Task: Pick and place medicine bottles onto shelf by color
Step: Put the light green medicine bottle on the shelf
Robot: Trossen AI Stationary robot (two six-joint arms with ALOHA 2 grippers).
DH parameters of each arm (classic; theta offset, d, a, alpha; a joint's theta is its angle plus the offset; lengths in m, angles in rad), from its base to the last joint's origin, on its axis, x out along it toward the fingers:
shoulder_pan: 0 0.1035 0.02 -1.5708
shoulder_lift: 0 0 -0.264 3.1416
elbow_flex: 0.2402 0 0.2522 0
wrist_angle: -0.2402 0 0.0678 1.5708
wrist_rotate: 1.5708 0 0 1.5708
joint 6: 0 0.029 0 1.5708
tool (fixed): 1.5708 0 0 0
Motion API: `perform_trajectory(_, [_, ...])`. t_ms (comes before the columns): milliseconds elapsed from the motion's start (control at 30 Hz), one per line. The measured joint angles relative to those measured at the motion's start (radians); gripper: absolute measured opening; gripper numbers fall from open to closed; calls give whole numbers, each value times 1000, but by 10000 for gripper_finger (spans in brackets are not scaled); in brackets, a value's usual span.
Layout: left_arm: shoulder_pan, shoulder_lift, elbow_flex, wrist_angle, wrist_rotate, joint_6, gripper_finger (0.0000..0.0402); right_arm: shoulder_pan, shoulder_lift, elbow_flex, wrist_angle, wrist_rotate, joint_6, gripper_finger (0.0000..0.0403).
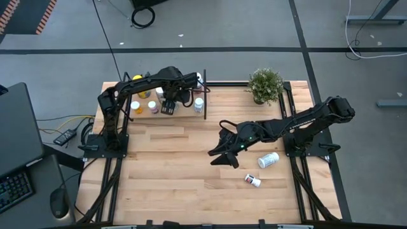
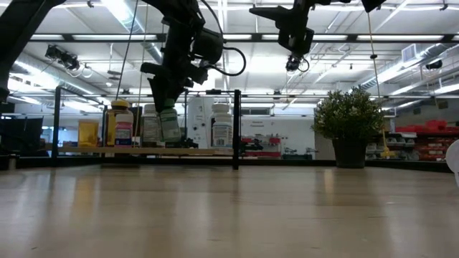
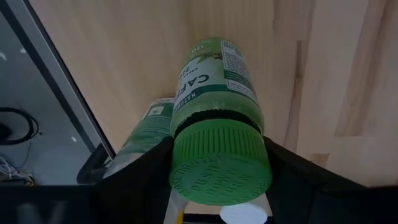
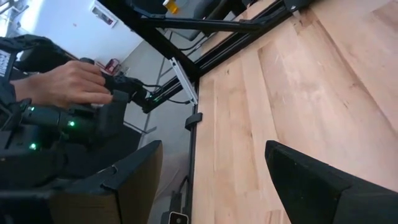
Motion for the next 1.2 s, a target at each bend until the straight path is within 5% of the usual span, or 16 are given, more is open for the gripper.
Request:
perform_trajectory(800, [-7, 59, 1, -4, 5, 8, 222, 19, 0, 0, -5, 0, 14, 291])
perform_trajectory(1200, [-22, 62, -1, -15, -48, -10, 284, 36, 0, 0, -5, 0, 17, 291])
